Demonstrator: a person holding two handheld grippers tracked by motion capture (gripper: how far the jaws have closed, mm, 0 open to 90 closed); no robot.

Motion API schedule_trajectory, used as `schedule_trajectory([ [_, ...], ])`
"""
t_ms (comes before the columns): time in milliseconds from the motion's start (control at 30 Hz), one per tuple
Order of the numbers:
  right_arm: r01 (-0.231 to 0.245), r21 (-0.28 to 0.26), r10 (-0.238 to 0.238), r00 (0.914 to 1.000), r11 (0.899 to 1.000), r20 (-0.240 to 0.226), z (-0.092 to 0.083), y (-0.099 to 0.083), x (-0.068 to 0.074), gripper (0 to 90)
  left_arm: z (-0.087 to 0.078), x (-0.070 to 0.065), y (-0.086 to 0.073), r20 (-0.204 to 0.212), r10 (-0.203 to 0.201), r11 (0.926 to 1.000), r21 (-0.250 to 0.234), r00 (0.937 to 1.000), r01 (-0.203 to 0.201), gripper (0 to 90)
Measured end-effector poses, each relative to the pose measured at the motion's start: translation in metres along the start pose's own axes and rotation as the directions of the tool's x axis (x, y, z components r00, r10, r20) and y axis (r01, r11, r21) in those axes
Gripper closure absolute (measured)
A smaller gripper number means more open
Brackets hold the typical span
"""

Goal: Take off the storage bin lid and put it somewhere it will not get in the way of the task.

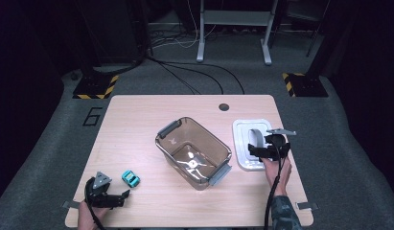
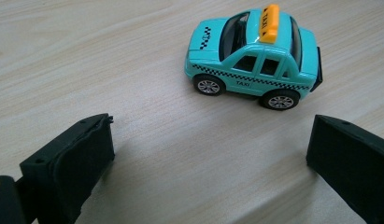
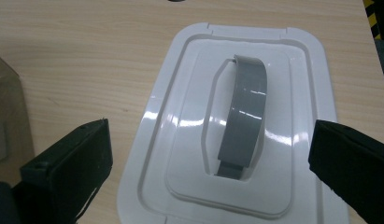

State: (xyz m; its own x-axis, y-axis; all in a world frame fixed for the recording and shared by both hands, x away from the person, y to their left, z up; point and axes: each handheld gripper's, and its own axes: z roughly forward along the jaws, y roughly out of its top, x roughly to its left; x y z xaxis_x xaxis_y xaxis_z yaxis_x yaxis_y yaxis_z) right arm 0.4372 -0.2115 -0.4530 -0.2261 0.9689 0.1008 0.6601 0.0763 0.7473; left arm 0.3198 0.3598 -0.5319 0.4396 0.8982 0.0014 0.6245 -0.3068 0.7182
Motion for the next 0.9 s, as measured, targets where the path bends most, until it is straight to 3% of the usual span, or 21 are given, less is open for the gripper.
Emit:
schedule_trajectory([
  [400, 0.018, -0.025, -0.018, 0.9996, 1.0, -0.02, -0.026, -0.028, 0.012, 0.0, 0.0, 0.0, 0.0, -0.001, 0.001, 1.0, -0.002, 1.0, -0.001, 0.5],
  [900, 0.044, -0.002, -0.044, 0.9989, 0.999, 0.018, -0.03, -0.08, 0.021, 0.0, 0.0, 0.0, 0.0, -0.004, 0.0, 1.0, -0.001, 1.0, 0.0, 0.5],
])
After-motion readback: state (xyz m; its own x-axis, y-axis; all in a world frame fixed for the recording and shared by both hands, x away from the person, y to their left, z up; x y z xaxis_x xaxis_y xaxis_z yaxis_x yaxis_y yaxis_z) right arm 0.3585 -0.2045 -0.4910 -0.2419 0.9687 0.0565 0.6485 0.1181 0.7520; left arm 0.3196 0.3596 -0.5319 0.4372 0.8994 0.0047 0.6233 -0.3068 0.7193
